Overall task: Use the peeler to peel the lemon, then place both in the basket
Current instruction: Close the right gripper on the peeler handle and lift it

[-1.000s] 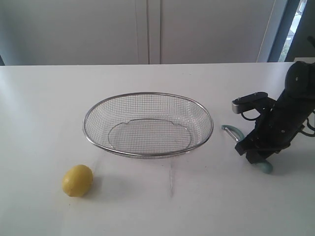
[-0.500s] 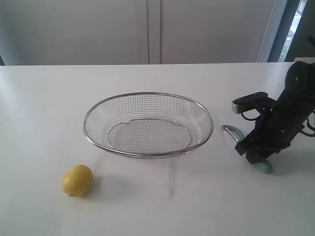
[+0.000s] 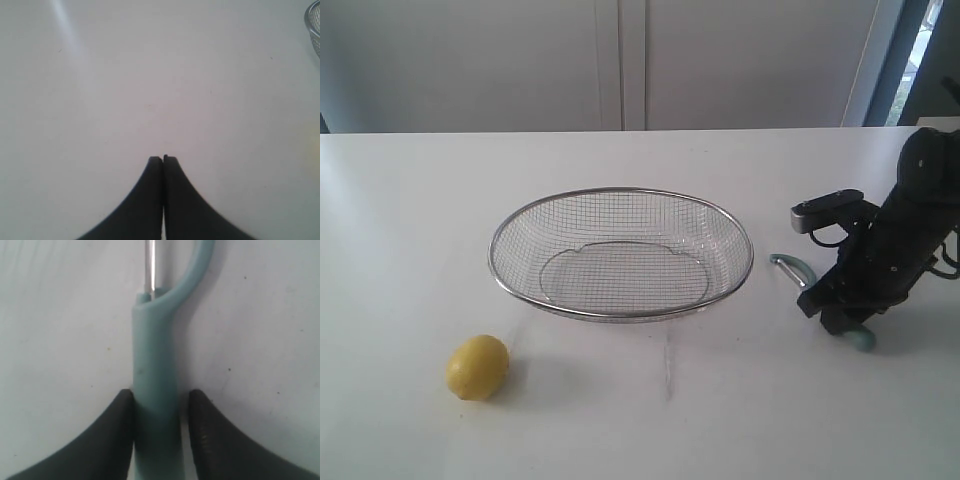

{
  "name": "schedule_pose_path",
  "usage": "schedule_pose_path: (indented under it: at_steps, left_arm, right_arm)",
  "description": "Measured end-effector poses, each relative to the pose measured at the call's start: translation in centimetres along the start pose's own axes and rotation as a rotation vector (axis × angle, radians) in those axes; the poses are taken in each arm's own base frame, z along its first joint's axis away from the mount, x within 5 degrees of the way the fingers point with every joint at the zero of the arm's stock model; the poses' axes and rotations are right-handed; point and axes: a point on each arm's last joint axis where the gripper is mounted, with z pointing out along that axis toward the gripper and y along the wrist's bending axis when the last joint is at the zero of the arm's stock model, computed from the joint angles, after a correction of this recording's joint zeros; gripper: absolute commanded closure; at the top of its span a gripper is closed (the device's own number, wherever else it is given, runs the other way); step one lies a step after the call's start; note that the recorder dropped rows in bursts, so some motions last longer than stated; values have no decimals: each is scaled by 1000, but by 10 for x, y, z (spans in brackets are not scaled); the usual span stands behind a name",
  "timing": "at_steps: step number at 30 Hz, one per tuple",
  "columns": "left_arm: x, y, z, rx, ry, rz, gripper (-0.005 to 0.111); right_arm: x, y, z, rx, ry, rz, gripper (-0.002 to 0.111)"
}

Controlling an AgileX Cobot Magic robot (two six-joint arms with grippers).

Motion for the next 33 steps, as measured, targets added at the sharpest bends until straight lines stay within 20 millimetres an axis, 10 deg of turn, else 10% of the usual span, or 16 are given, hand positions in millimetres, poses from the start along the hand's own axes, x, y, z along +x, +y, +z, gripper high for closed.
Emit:
schedule_pose_path:
  at_steps: [6, 33]
  left_arm:
    - [0, 0, 0, 0, 0, 0, 107]
    - [0, 0, 0, 0, 0, 0, 107]
  right_arm:
    - [0, 0, 0, 2, -2, -2, 108]
    - [0, 10, -86, 68, -207, 9, 108]
